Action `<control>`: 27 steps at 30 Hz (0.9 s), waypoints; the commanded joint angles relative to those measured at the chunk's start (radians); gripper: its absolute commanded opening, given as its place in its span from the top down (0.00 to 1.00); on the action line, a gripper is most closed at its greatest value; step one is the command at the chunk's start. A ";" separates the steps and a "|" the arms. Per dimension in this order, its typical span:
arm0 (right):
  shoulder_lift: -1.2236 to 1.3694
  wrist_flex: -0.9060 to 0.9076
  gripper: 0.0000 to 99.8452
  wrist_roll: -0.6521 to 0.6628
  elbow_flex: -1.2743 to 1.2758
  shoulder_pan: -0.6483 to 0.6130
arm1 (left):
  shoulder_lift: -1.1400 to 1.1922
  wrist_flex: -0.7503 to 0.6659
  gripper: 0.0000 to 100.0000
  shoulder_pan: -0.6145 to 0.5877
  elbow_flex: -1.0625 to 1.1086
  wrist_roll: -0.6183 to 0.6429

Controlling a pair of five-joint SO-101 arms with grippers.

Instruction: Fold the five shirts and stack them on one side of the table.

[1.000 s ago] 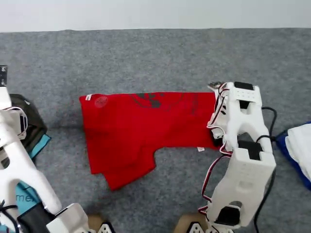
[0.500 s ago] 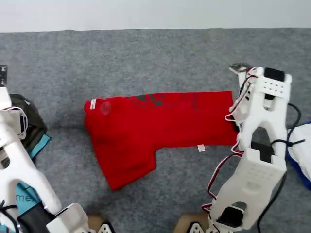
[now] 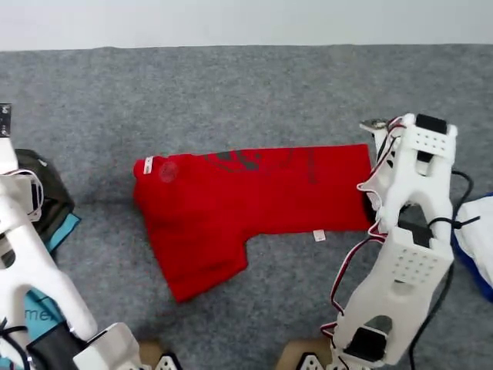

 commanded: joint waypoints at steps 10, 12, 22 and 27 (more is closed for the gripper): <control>-0.255 0.041 0.85 -0.129 -0.114 -0.145 | -0.029 0.074 0.86 0.199 -0.113 0.120; -0.278 0.044 0.85 -0.158 -0.109 -0.171 | -0.012 0.092 0.86 0.307 -0.119 0.126; -0.305 0.038 0.90 -0.198 0.040 -0.180 | 0.236 -0.012 0.86 0.608 -0.197 0.204; -0.312 0.036 0.91 -0.198 0.129 -0.173 | 0.480 0.005 0.86 0.588 -0.328 0.230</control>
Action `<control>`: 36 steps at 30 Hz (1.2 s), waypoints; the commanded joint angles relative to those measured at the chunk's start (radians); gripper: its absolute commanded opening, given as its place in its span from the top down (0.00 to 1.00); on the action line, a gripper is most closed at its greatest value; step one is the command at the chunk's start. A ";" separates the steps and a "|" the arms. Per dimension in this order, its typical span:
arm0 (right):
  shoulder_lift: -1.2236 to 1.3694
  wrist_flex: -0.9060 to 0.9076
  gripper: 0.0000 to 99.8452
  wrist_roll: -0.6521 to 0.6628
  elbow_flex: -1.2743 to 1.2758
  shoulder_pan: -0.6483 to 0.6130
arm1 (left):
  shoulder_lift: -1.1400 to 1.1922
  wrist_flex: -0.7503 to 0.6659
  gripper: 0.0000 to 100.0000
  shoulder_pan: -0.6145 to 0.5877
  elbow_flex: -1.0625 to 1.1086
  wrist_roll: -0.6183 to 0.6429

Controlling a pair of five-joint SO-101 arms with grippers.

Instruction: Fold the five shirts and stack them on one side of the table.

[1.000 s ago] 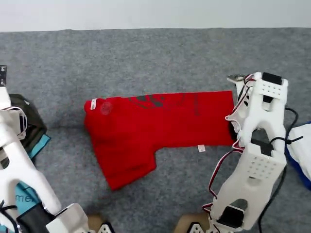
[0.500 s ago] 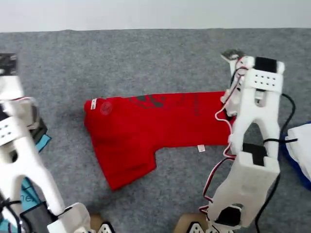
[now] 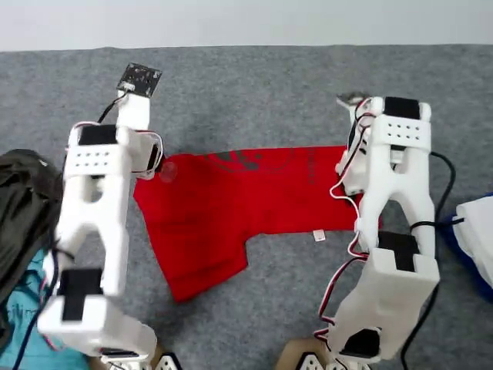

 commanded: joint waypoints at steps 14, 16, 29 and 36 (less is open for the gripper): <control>-0.074 0.031 0.91 -0.014 0.028 -0.004 | 0.566 0.420 0.94 -0.038 -0.565 0.026; -0.074 0.033 0.91 -0.014 0.028 -0.004 | 0.548 0.450 0.94 -0.051 -0.628 0.026; -0.128 0.033 0.91 -0.014 0.028 -0.007 | 0.404 0.531 0.87 -0.118 -0.734 0.003; -0.128 0.036 0.91 -0.014 0.029 -0.025 | 0.393 0.526 0.87 -0.143 -0.673 0.003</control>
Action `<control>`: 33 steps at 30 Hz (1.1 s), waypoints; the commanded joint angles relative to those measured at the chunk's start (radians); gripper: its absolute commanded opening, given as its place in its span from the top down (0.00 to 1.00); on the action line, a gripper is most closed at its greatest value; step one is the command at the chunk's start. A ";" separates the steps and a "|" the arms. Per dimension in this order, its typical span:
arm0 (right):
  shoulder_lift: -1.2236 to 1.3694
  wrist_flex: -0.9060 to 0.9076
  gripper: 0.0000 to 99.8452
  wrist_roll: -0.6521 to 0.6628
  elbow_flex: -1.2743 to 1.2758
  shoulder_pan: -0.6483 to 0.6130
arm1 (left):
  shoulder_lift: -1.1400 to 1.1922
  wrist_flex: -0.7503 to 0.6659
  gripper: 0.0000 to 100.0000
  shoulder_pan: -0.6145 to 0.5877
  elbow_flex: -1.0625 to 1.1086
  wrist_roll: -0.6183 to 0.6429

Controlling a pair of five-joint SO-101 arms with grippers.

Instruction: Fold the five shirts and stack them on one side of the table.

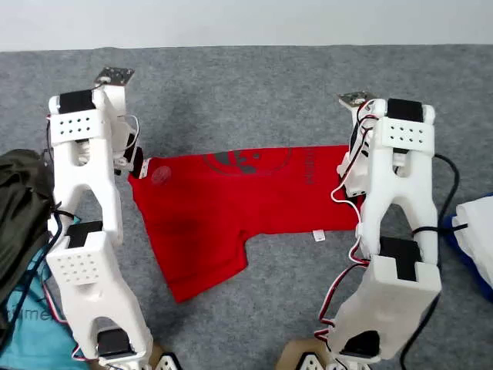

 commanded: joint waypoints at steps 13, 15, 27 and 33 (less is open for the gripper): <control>-0.041 -0.001 1.00 -0.012 -0.006 -0.516 | -0.272 0.021 0.87 -0.353 -0.054 -0.002; -0.007 -0.022 0.99 -0.017 -0.006 -0.582 | -0.269 0.020 0.87 -0.399 -0.036 -0.002; 0.116 -0.085 0.86 -0.068 -0.011 -0.892 | -0.270 -0.063 0.87 -0.523 0.122 -0.011; 0.124 -0.059 0.84 -0.040 -0.005 -0.963 | -0.270 -0.072 0.87 -0.525 0.148 -0.011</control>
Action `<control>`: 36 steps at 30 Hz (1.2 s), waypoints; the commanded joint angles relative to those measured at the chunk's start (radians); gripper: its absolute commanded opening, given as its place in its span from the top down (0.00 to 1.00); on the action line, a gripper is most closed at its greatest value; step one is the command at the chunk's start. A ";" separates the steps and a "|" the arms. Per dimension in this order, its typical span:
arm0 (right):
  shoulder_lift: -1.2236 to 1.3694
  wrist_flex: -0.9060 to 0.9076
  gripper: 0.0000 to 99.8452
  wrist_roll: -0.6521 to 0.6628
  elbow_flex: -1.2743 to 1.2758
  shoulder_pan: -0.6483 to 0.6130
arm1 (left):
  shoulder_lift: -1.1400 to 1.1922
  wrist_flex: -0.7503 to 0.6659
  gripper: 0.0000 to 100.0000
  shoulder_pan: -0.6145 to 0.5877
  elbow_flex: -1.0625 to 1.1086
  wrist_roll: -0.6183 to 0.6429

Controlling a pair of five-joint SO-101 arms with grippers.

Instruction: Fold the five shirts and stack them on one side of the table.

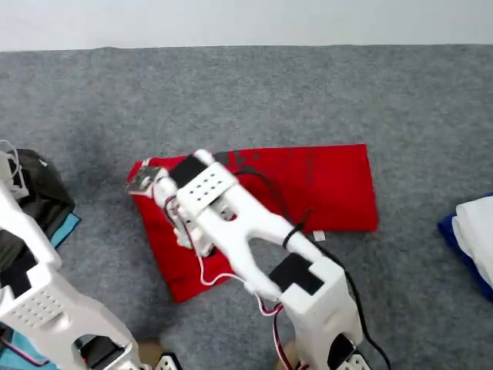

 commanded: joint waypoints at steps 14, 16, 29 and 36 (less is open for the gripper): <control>0.030 0.008 0.85 0.018 -0.002 -0.127 | -0.060 -0.011 0.87 -0.006 0.002 -0.011; 0.068 0.001 0.85 0.018 0.000 -0.127 | -0.060 -0.012 0.87 -0.006 0.002 -0.011; 0.153 -0.091 0.99 0.077 -0.005 -0.111 | -0.068 -0.009 0.87 -0.089 0.001 -0.041; 0.065 -0.012 0.99 0.127 0.000 -0.073 | -0.069 -0.006 0.87 -0.110 0.001 -0.052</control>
